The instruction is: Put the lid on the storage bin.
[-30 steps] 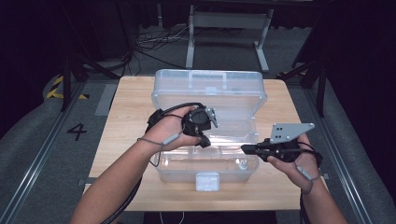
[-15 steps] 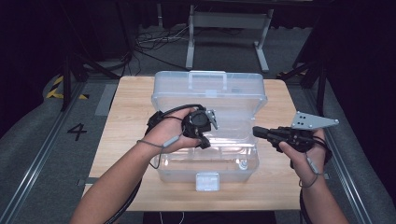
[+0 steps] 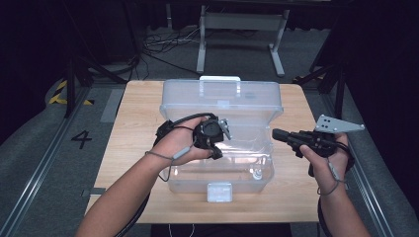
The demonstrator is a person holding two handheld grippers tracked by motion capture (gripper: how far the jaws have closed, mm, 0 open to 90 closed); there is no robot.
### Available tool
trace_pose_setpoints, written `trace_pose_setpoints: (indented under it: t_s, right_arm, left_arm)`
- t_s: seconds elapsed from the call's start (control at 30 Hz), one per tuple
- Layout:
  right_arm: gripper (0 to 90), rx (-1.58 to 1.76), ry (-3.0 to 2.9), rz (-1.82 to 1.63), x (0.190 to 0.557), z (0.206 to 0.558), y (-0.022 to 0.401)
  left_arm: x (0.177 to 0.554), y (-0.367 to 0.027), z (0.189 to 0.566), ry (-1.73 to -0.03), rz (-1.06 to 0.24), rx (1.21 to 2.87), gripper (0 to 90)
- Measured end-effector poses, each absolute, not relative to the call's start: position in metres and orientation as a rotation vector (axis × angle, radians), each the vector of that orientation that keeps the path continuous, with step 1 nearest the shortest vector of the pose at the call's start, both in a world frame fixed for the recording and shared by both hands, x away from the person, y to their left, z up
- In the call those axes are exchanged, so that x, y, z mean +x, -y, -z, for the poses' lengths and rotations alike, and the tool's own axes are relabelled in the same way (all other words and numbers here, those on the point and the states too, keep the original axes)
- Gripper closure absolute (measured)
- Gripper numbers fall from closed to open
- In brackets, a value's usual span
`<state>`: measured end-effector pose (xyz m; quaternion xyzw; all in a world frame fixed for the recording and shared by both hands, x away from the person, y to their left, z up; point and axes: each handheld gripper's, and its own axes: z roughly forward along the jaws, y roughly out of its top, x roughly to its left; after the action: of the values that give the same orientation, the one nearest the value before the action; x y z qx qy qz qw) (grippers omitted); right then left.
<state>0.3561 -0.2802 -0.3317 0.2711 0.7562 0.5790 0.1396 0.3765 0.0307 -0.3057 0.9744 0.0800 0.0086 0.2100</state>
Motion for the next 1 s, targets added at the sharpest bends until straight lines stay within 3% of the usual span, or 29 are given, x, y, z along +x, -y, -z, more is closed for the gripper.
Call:
trace_pose_setpoints:
  t_s: [0.3,1.0]
  right_arm:
    - [90.0,0.827,-2.185,-1.661,0.358,0.333,0.283]
    - [90.0,0.826,-2.19,-1.635,0.356,0.332,0.285]
  left_arm:
    - [0.365,-0.04,0.297,-0.25,-0.013,2.629,82.9]
    - [0.36,-0.071,0.29,-0.32,-0.034,2.542,85.9]
